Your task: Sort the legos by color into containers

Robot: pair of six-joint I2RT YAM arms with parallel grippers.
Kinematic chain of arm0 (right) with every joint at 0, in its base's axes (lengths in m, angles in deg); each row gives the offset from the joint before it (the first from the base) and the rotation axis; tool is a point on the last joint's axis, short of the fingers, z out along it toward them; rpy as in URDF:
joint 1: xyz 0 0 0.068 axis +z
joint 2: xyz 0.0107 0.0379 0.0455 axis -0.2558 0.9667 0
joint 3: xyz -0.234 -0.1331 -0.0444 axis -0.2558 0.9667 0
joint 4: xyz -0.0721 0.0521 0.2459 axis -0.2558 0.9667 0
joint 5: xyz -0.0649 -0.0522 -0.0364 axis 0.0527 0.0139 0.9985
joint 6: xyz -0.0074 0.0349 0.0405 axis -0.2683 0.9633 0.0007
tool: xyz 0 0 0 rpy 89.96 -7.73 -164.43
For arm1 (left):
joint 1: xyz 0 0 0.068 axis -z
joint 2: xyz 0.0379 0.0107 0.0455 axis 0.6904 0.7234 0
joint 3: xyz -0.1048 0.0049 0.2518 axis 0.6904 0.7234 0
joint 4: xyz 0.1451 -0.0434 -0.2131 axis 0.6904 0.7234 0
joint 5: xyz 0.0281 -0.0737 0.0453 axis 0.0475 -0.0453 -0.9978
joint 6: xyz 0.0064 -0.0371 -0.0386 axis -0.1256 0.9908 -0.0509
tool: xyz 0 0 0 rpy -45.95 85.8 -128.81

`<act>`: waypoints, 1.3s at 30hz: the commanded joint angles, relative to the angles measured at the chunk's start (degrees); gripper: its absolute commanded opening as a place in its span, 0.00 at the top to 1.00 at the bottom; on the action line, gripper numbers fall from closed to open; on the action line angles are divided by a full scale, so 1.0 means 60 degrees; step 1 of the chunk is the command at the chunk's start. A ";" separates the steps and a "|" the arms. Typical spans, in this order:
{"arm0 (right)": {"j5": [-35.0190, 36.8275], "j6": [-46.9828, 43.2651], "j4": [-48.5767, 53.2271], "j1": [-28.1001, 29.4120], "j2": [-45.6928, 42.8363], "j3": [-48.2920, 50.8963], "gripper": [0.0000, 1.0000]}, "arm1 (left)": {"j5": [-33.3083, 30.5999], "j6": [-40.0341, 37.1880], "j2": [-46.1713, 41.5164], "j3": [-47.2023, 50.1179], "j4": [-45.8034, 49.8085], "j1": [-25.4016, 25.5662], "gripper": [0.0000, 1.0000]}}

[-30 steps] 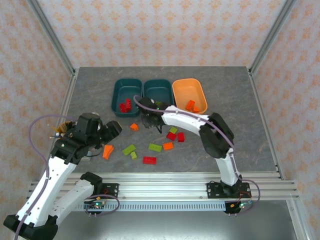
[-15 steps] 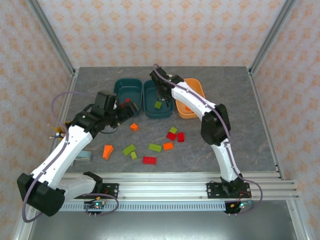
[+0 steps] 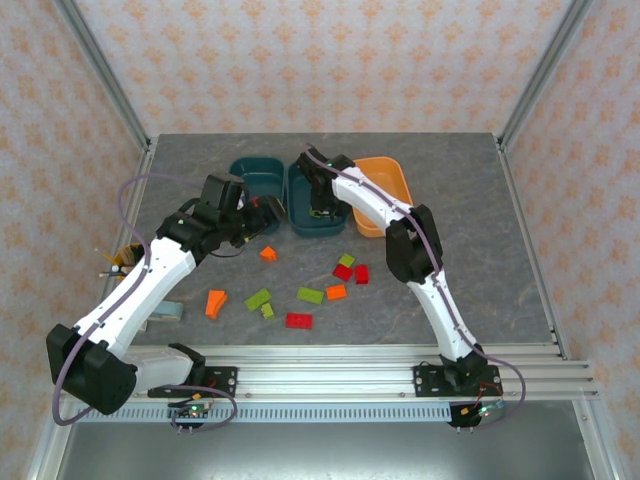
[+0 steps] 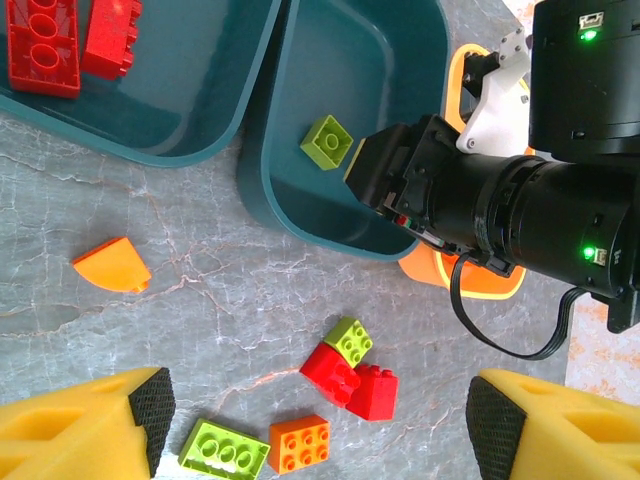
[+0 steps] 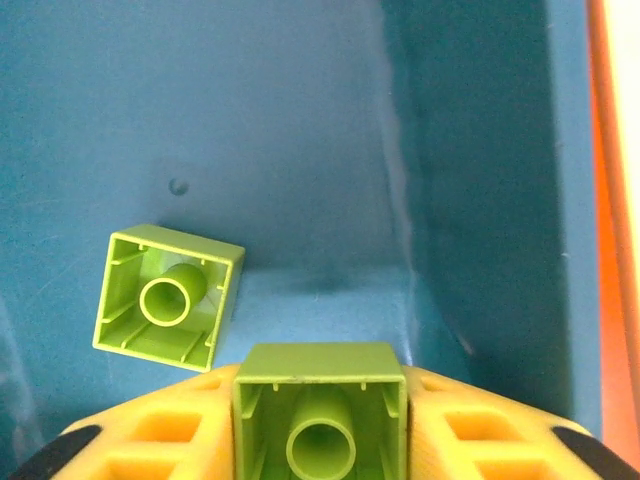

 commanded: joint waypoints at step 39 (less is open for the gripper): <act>-0.1012 0.0727 -0.3592 0.4793 -0.5481 0.5274 0.33 | -0.4081 0.1096 -0.5331 0.0335 0.7115 0.0068 0.23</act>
